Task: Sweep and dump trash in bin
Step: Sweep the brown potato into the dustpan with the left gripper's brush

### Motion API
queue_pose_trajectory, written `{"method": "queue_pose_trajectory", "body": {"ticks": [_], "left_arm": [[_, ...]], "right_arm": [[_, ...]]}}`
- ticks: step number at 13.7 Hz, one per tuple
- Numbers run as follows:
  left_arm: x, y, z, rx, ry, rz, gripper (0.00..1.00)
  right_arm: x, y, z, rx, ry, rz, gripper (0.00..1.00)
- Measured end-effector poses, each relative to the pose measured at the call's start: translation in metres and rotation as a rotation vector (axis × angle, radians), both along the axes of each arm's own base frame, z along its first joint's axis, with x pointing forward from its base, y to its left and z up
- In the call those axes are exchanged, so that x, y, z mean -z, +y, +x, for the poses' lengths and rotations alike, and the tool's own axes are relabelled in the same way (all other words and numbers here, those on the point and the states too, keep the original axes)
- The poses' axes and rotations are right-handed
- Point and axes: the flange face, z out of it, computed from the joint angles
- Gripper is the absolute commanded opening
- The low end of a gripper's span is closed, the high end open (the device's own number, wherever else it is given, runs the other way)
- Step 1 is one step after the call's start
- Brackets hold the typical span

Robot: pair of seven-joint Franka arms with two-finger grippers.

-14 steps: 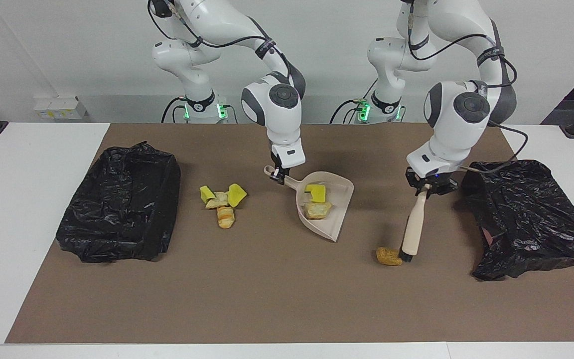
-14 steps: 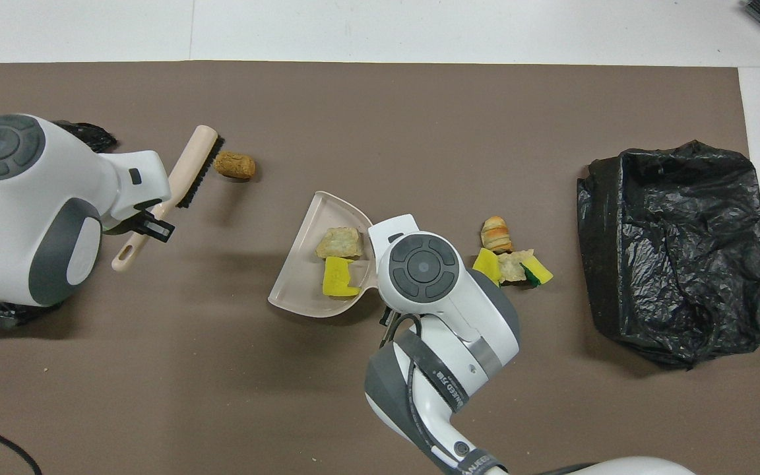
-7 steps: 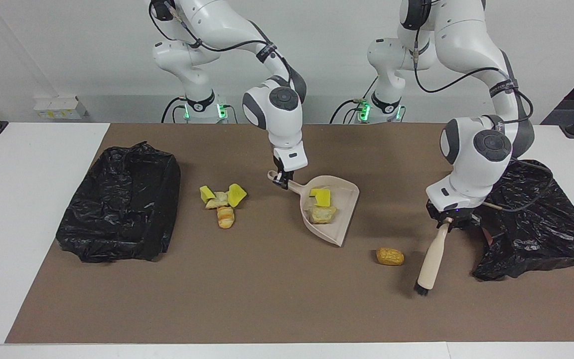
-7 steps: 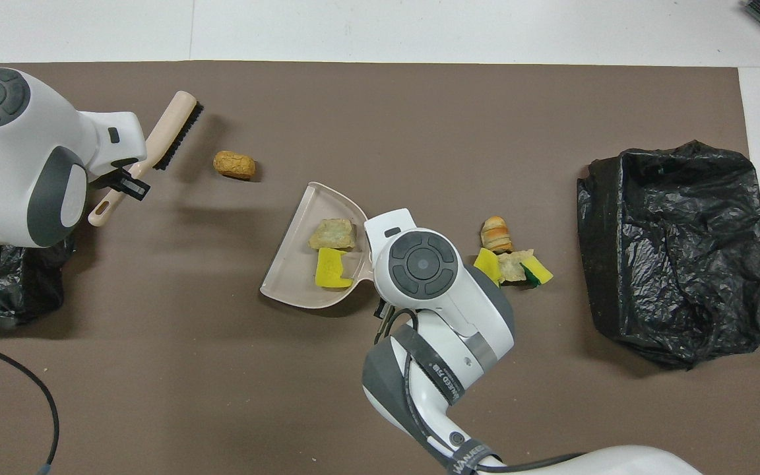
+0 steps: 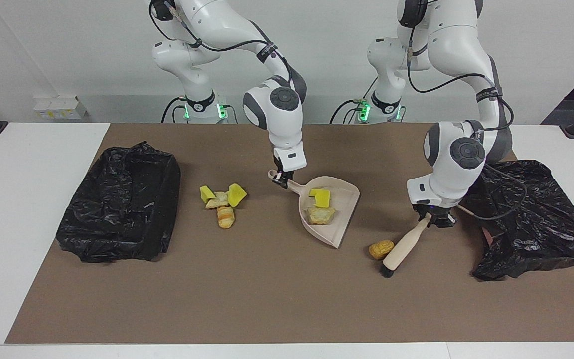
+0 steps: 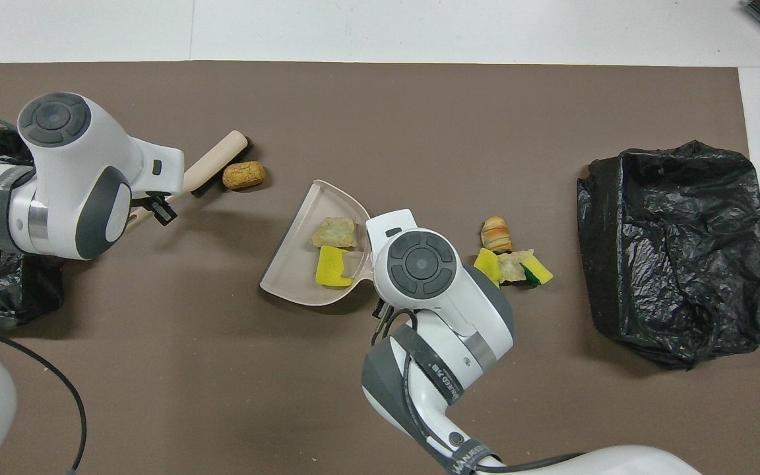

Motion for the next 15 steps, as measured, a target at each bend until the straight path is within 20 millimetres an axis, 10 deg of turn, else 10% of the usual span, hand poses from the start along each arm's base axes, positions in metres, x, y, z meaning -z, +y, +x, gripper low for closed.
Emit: {"method": "queue_pose_trajectory", "body": {"ticks": [11, 15], "left_arm": [[-0.018, -0.096, -0.089, -0.166, 0.262, -0.058, 0.00], [-0.024, -0.099, -0.094, -0.307, 0.258, -0.025, 0.00]], "right_arm": [[0.000, -0.001, -0.001, 0.013, 0.014, -0.011, 0.00], [0.000, -0.001, -0.001, 0.014, 0.014, -0.011, 0.00]]}}
